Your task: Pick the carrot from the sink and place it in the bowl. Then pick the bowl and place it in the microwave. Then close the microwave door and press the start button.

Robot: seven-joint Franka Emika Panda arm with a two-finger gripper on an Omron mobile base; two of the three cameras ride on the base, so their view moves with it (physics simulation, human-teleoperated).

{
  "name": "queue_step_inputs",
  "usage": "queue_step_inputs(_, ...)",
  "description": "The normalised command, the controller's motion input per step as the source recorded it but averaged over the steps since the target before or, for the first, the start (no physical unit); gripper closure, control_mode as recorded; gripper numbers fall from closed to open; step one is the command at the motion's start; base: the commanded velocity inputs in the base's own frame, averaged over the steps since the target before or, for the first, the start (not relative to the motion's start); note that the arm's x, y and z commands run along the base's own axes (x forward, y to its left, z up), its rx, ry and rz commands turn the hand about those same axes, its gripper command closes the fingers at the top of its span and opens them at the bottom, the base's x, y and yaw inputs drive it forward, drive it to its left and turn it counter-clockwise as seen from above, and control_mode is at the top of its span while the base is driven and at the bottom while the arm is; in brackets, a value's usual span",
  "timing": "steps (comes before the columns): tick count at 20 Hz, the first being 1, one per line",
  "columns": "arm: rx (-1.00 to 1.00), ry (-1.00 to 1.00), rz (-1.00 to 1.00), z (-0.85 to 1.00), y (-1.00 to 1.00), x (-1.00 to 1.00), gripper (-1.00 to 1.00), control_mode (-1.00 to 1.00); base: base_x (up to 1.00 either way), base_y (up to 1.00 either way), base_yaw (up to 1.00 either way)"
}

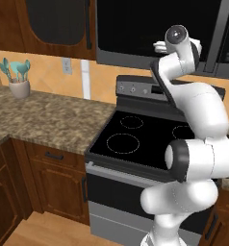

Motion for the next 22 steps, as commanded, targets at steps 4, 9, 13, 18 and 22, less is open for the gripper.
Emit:
queue_step_inputs(4, -0.05, -0.02, 0.03, 0.24, 0.46, -0.74, -1.0, -1.0, 0.0, 0.0, 0.0)
queue_step_inputs(9, -0.08, -0.23, 0.01, 0.09, 0.31, -1.0, -1.0, -1.0, 0.0, 0.0, 0.0)
queue_step_inputs(13, -0.04, -0.11, 0.0, 0.04, 0.01, -1.0, -1.0, -1.0, 0.0, 0.0, 0.0)
queue_step_inputs(18, -0.03, -0.06, 0.02, -0.07, 0.0, -1.0, 1.0, -1.0, 0.0, 0.0, 0.0)
queue_step_inputs(22, -0.04, -0.03, 0.0, 0.0, -0.15, -1.0, 1.0, -1.0, 0.0, 0.0, 0.0)
